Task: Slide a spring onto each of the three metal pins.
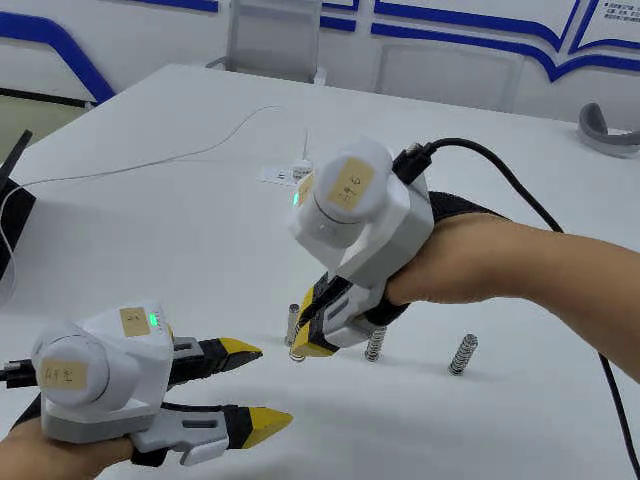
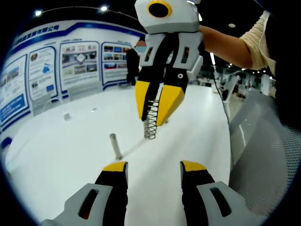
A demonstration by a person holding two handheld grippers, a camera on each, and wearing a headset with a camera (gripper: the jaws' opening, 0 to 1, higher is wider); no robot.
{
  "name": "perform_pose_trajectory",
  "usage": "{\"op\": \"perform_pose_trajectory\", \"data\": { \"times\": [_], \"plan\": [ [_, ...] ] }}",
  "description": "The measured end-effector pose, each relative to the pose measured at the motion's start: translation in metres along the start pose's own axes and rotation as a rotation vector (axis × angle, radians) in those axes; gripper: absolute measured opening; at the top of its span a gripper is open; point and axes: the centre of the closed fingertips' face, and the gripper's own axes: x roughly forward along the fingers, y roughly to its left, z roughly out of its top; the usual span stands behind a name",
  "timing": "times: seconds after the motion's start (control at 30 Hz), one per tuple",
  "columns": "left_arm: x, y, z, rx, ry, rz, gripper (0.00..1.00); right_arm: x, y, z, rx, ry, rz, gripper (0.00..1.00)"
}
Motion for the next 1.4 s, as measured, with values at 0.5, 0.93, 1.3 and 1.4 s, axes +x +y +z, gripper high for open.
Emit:
{"op": "perform_pose_trajectory", "data": {
  "times": [0.5,0.93,1.3,1.4],
  "plan": [
    [-0.003,0.006,-0.001,-0.012,-0.007,0.017,0.47,-0.002,-0.021,-0.003,0.021,0.01,-0.02,0.12],
    [-0.004,0.008,-0.002,-0.022,-0.006,0.023,0.48,-0.001,-0.04,-0.004,0.043,0.015,-0.036,0.12],
    [-0.003,0.007,-0.003,-0.026,-0.006,0.023,0.49,0.001,-0.055,-0.002,0.059,0.012,-0.051,0.12],
    [-0.003,0.007,-0.003,-0.029,-0.007,0.024,0.49,0.002,-0.059,-0.001,0.063,0.012,-0.054,0.12]
  ]
}}
